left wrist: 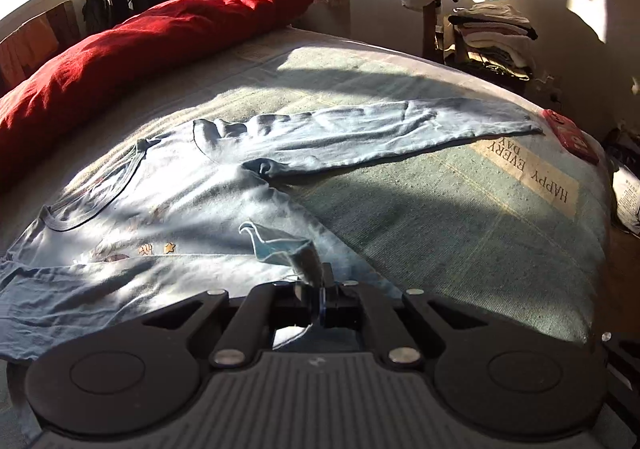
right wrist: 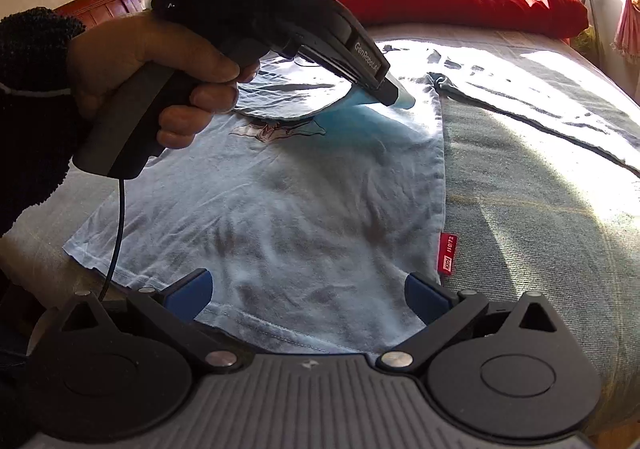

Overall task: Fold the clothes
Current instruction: 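Carry the held sleeve with the left tool across the shirt body, then lay the sleeve on the shirt and open the left tool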

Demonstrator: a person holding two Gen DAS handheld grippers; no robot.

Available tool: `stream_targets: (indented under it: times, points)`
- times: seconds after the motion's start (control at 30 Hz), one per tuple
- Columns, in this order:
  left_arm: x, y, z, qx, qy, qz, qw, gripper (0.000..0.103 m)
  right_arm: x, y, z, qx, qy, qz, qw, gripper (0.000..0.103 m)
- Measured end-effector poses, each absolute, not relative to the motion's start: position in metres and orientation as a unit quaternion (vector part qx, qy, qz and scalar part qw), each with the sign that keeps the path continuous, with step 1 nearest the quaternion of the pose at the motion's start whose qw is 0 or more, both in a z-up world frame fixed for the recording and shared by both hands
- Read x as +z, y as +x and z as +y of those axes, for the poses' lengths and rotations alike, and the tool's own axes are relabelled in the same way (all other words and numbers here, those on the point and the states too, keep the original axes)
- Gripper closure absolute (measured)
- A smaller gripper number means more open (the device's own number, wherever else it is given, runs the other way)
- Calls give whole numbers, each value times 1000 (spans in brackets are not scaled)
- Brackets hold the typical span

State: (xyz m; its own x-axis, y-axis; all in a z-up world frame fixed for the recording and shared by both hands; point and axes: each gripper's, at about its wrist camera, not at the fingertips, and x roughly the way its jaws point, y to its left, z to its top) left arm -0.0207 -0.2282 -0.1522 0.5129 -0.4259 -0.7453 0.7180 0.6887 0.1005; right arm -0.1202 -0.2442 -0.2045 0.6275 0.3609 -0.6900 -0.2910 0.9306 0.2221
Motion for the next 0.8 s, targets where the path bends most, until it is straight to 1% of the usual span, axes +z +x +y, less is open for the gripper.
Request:
stream_targets:
  times: [0.17, 0.43, 0.63, 0.7, 0.8]
  points:
    - [-159, -37, -234, -357, 235, 343, 837, 102, -200, -123, -246, 180, 51, 392, 901, 0]
    - [-158, -43, -232, -373, 238, 335, 832, 102, -205, -120, -244, 173, 50, 403, 897, 0]
    - [-166, -52, -233, -384, 261, 330, 822, 102, -203, -121, -243, 173, 47, 403, 898, 0]
    - [-166, -52, -232, -390, 257, 333, 820, 101, -204, -120, -243, 171, 48, 404, 897, 0]
    - [-164, -49, -230, -394, 242, 341, 819, 95, -205, -119, -243, 167, 48, 408, 896, 0]
